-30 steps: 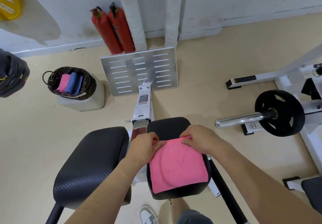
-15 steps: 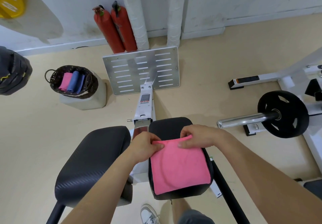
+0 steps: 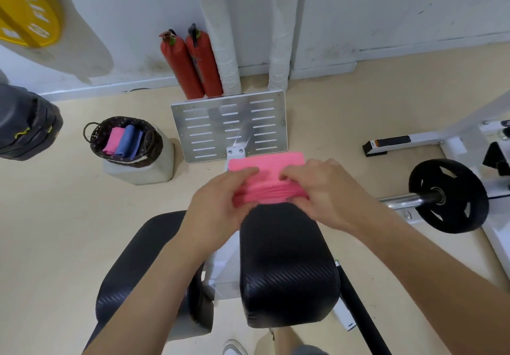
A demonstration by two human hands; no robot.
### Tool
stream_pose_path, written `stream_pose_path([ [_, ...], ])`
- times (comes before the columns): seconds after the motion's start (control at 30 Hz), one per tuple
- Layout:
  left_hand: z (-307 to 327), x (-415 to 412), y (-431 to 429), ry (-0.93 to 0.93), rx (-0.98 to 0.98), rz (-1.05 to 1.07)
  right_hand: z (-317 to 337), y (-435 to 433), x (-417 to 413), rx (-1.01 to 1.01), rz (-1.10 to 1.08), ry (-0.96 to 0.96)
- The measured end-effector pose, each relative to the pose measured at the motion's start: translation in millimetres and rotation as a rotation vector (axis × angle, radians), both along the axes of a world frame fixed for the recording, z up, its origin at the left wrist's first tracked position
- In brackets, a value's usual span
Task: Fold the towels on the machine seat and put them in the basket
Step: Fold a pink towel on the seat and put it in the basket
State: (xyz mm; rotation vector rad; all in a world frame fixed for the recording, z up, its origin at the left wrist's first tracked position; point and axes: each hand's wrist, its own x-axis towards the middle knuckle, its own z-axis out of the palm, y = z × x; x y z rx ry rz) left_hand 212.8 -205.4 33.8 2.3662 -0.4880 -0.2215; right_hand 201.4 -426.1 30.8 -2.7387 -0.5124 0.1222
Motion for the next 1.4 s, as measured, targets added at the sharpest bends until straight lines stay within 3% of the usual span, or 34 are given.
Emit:
stream_pose_path([
  [0.1, -28, -19, 1, -0.181, 0.285, -0.252, -19, 9, -30, -0.159, 0.074, -0.046],
  [0.2, -63, -50, -2, -0.143, 0.447, -0.393, -41, 17, -64, -0.213, 0.107, 0.129],
  [0.27, -76, -70, -2, -0.124, 0.426, -0.42, -49, 21, -84, -0.215, 0.081, 0.18],
  [0.4, -85, -87, -1, -0.169, 0.415, -0.434, -60, 26, -110, -0.17, 0.049, 0.108],
  [0.53, -75, -86, -1, -0.082, 0.47, -0.458, -61, 26, -113, -0.211, 0.078, 0.087],
  [0.73, -48, -63, 4, 0.163, 0.313, -0.463, -31, 8, -85, 0.017, -0.039, 0.47],
  [0.9, -53, -32, 1, 0.398, 0.269, -0.332, -44, 1, -59, 0.225, -0.2, 0.626],
  [1.23, -73, -14, -15, 0.444, 0.352, -0.311, -68, 0, -54, 0.278, -0.346, 0.572],
  [1.4, -80, -5, -23, 0.517, 0.402, -0.331, -76, 6, -51, 0.208, -0.38, 0.523],
])
